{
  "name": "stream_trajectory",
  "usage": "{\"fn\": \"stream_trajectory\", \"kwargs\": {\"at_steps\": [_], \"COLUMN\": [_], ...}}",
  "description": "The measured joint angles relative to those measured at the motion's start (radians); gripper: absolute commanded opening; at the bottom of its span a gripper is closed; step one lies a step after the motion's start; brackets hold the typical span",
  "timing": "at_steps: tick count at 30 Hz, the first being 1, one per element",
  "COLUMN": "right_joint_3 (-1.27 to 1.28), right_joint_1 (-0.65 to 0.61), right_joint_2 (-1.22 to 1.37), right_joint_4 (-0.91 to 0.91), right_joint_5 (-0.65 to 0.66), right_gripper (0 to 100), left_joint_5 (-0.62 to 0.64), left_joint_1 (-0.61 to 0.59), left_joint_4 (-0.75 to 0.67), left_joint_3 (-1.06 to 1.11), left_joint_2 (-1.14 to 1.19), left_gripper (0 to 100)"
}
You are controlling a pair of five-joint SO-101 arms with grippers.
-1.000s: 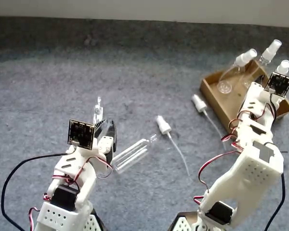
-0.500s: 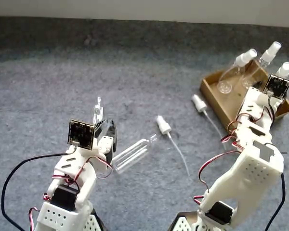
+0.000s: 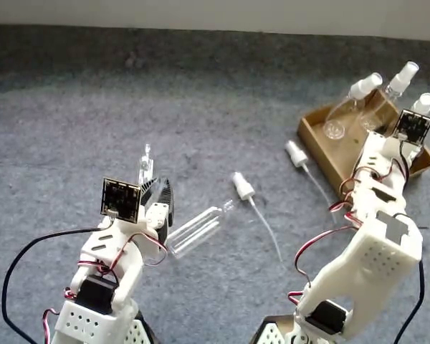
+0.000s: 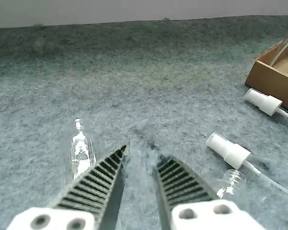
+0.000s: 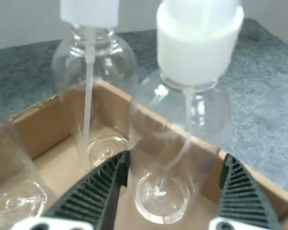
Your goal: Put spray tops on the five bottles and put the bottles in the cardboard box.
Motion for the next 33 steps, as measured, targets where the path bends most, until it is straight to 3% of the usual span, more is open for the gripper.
{"fn": "stream_trajectory", "kwargs": {"at_steps": [9,24,33], "right_joint_3": [0.002,0.002,0.002], "right_joint_1": [0.000,-0.020,-0.161], "right_joint_2": [-0.157,-0.542,-0.799], "right_joint_4": [0.258,0.890,1.224], "right_joint_5": [0.000,0.003,0.003], "right_gripper": [26.1,26.1,26.0], "left_joint_5": [0.000,0.000,0.000], "left_joint_1": [0.000,0.000,-0.160], "left_joint_4": [0.000,0.000,0.000], "left_joint_3": [0.000,0.000,-0.005], "left_joint_2": [0.000,0.000,0.000], "left_gripper": [1,1,1]}}
